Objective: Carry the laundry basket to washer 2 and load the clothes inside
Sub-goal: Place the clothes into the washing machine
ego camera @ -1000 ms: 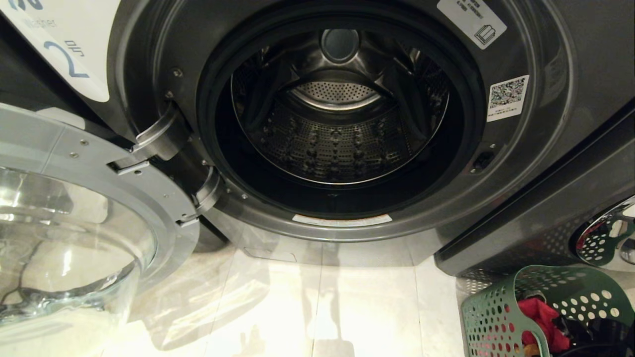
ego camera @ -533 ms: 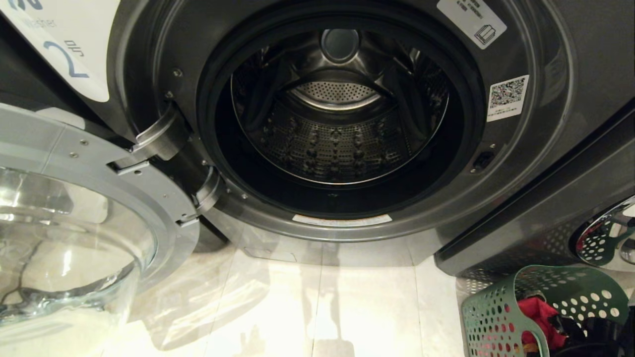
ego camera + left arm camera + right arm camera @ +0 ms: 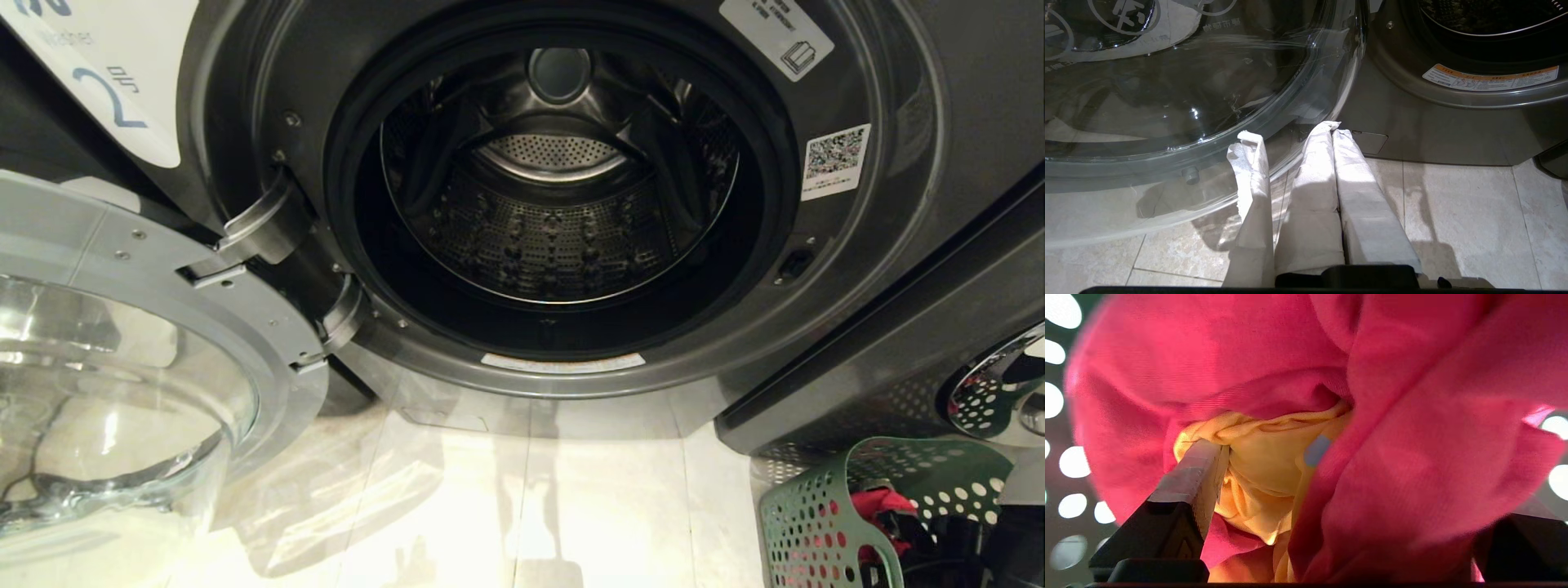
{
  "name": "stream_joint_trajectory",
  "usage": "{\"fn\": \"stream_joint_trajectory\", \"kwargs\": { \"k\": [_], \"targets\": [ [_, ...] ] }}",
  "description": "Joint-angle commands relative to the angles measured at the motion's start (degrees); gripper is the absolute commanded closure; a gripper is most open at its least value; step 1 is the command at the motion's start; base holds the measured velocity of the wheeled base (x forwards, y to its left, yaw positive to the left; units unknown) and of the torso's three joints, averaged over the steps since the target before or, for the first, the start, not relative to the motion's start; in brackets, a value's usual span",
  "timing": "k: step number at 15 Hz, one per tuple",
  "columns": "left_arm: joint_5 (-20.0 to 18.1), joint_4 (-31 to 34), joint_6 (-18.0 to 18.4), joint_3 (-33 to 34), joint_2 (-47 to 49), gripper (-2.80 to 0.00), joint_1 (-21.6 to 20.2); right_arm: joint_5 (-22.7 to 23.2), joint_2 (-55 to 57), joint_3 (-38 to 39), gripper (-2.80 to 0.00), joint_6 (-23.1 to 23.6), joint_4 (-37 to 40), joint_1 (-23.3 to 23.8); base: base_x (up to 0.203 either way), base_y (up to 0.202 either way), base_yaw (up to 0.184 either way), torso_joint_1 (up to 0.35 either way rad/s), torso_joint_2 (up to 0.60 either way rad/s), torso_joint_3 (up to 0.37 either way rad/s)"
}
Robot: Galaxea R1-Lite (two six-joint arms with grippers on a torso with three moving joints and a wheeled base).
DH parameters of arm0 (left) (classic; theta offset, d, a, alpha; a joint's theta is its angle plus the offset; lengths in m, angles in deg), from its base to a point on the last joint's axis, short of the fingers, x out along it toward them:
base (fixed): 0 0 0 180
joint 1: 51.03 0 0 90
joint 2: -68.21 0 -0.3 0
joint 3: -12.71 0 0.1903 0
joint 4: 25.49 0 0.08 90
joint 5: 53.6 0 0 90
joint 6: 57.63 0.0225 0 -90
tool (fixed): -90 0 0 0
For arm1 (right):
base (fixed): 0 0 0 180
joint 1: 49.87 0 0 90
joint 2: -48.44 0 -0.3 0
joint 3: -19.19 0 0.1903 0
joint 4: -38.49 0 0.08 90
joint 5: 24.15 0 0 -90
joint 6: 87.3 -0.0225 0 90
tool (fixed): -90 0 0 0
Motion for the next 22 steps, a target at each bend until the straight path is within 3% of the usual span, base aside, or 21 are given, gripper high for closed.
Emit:
{"fn": "stream_joint_trajectory", "kwargs": {
  "k": [1, 2, 3, 6, 12, 22],
  "targets": [
    [0.0, 0.0, 0.0, 2.3, 0.1, 0.00, 0.0, 0.0, 1.8, -0.6, -2.80, 0.2, -0.2, -0.2, 0.000, 0.000, 0.000, 0.000, 0.00, 0.000],
    [0.0, -0.1, 0.0, 2.3, 0.1, 0.00, 0.0, 0.1, 2.0, -0.6, -2.80, 0.2, -0.3, -0.2, 0.000, 0.000, 0.000, 0.000, 0.00, 0.000],
    [0.0, 0.0, 0.0, 2.3, 0.1, 0.00, 0.0, 0.0, 2.2, -0.7, 0.00, 0.2, -0.3, -0.2, 0.000, 0.000, 0.000, 0.000, 0.00, 0.000],
    [0.0, -0.1, 0.0, 2.3, 0.1, 0.00, 0.0, -0.1, 1.4, -0.3, 0.00, 0.3, -0.1, -0.1, 0.000, 0.000, 0.000, 0.000, 0.00, 0.000],
    [0.0, 0.0, 0.0, 2.3, 0.1, 0.00, 0.0, -0.9, -3.3, 1.4, 0.00, -1.7, 7.0, 0.3, 0.000, 0.000, 0.000, 0.000, 0.00, 0.000],
    [0.0, 0.0, 0.0, 2.3, 0.1, 0.00, 0.0, -0.5, -21.7, 21.0, 0.00, -2.8, 8.4, 2.1, 0.000, 0.000, 0.000, 0.000, 0.00, 0.000]
  ]
}}
